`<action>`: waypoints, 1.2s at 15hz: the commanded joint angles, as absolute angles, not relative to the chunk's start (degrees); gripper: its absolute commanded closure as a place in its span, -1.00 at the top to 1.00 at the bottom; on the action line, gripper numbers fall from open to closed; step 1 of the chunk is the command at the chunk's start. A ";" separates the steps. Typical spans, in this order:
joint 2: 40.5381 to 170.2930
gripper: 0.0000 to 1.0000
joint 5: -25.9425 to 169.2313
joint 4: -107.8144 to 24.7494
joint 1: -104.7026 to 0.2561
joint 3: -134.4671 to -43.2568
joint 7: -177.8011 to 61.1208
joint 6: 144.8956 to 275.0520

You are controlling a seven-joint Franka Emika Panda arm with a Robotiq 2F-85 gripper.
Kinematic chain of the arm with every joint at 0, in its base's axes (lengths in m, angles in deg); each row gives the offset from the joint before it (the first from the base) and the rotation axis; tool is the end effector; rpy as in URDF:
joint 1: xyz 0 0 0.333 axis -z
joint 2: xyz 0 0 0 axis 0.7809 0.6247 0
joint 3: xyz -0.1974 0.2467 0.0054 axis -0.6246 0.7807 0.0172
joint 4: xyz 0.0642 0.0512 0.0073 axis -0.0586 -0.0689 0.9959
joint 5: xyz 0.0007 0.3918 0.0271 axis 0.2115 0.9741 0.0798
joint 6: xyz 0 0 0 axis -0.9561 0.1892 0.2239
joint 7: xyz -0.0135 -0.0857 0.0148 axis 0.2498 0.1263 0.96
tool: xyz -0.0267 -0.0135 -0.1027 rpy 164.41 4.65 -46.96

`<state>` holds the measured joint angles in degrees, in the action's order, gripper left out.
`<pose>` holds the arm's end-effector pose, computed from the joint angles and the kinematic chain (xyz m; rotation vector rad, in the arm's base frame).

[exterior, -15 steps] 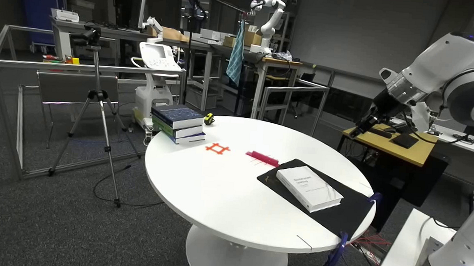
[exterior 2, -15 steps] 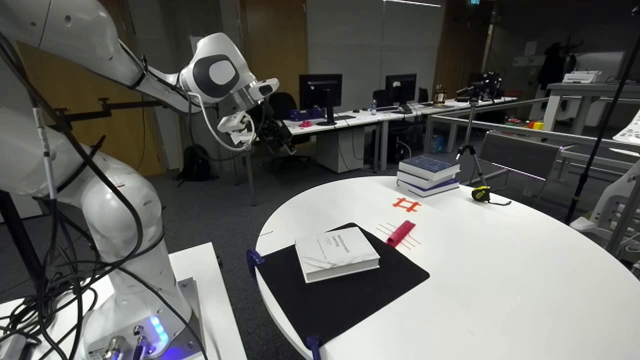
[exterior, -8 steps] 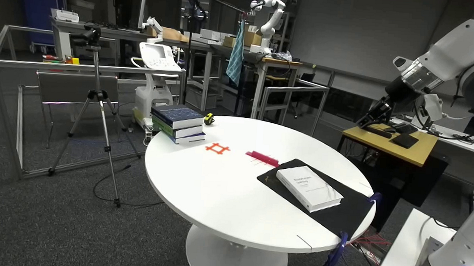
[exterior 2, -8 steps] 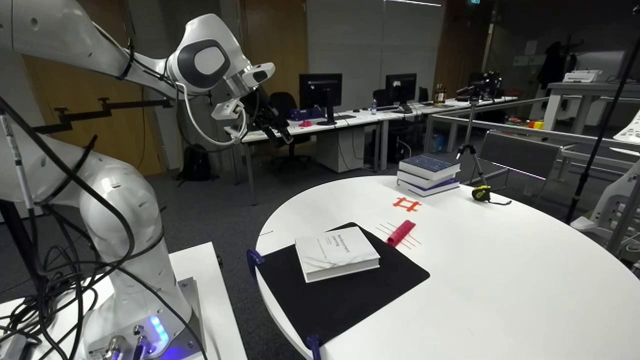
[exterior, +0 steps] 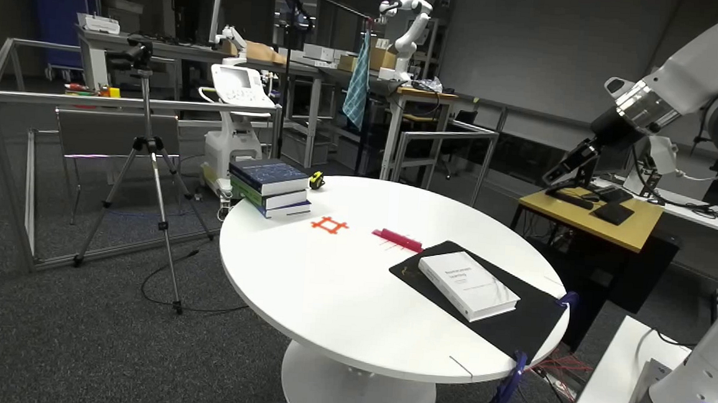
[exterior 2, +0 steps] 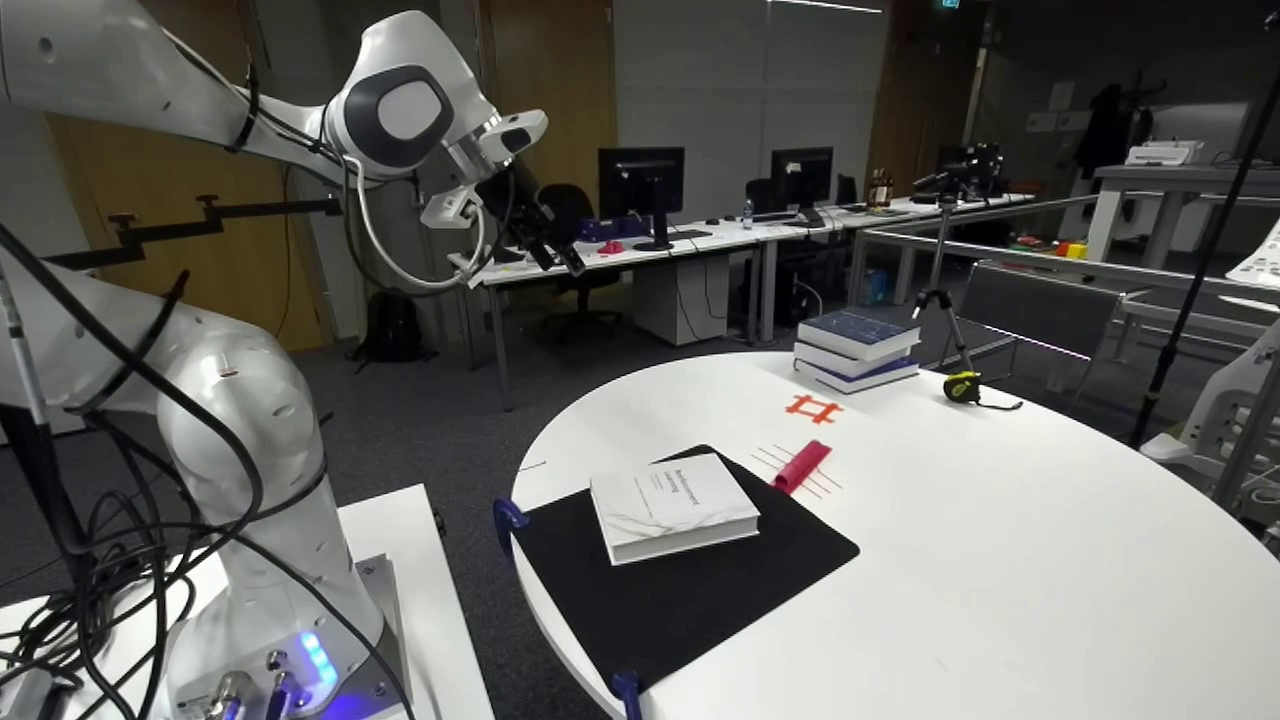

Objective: Close the book

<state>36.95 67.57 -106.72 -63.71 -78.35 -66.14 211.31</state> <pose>0.3064 0.1064 0.5188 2.9572 0.2364 0.8440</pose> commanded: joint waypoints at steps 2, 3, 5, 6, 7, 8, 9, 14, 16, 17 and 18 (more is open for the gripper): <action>36.71 1.00 69.69 -106.52 -61.58 -76.81 -64.40 211.34; 36.71 1.00 69.67 -106.52 -61.50 -76.85 -64.17 211.34; 36.71 1.00 69.67 -106.51 -61.50 -76.86 -64.04 211.33; 36.71 1.00 69.67 -106.51 -61.51 -76.86 -64.03 211.33; 36.71 1.00 69.68 -106.51 -61.51 -76.86 -64.03 211.33; 36.71 1.00 69.68 -106.51 -61.51 -76.86 -64.03 211.33; 36.71 1.00 69.68 -106.51 -61.51 -76.86 -64.03 211.33; 36.71 1.00 69.71 -106.51 -61.51 -76.86 -64.02 211.33; 36.71 1.00 69.72 -106.51 -61.51 -76.86 -64.02 211.33; 36.71 1.00 69.72 -106.51 -61.51 -76.86 -64.02 211.33; 36.71 1.00 69.73 -106.51 -61.51 -76.86 -64.02 211.33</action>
